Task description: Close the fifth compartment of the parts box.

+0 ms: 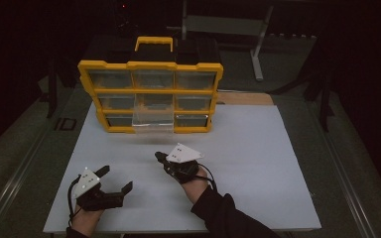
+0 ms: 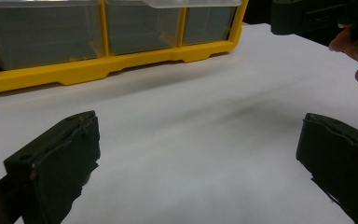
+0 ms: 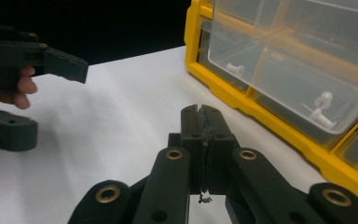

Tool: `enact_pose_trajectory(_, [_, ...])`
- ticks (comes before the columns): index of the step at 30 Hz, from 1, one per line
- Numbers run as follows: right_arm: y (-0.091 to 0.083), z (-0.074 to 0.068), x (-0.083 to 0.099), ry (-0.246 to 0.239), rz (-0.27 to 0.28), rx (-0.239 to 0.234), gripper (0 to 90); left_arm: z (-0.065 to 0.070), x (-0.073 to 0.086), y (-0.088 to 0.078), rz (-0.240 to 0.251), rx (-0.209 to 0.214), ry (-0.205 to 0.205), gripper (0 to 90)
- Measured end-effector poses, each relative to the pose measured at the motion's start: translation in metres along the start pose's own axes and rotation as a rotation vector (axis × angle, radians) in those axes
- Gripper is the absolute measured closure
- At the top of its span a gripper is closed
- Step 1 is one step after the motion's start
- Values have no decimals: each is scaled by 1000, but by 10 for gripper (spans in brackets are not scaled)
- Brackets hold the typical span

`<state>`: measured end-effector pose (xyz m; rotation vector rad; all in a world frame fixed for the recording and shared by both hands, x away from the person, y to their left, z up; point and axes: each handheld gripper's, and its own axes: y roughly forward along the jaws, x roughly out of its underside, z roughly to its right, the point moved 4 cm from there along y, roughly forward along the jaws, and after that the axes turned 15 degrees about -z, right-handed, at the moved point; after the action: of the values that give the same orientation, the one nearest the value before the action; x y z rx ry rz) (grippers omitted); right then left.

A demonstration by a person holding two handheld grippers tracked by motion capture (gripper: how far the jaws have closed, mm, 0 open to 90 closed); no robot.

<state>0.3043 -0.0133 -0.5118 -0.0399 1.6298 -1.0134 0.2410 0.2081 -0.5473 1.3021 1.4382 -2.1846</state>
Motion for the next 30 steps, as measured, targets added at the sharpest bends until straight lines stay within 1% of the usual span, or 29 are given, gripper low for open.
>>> enact_pose_trajectory(3, [4, 2, -2, -2, -6, 13, 895, 0, 0, 0, -1, 0, 1, 0])
enact_pose_trajectory(6, [7, 4, -4, 8, -9, 14, 896, 0, 0, 0, 1, -2, 5, 0])
enact_pose_trajectory(7, [9, 6, -6, 14, -9, 21, 897, 0, 0, 0, 2, -1, 5, 0])
enact_pose_trajectory(9, [11, 9, -9, 12, -3, 41, 897, 0, 0, 0, -2, -3, 5, 0])
enact_pose_trajectory(10, [11, 9, -9, 12, -3, 41, 897, 0, 0, 0, -2, -3, 5, 0])
enact_pose_trajectory(11, [12, 12, -12, 29, 6, 51, 897, 0, 0, 0, -2, -4, 5, 0])
enact_pose_trajectory(13, [13, 16, -14, 45, 15, 59, 897, 0, 0, 0, -1, -2, 5, 0])
enact_pose_trajectory(20, [18, 22, -21, 36, 17, 79, 899, 0, 0, 0, 2, 3, 0, 0])
enact_pose_trajectory(25, [20, 23, -28, 31, 14, 84, 900, 0, 0, 0, 1, 2, 2, 0])
enact_pose_trajectory(26, [21, 23, -29, 25, 13, 90, 900, 0, 0, 0, 1, 1, 3, 0])
enact_pose_trajectory(30, [22, 24, -32, 26, 10, 97, 900, 0, 0, 0, 3, 3, 1, 0])
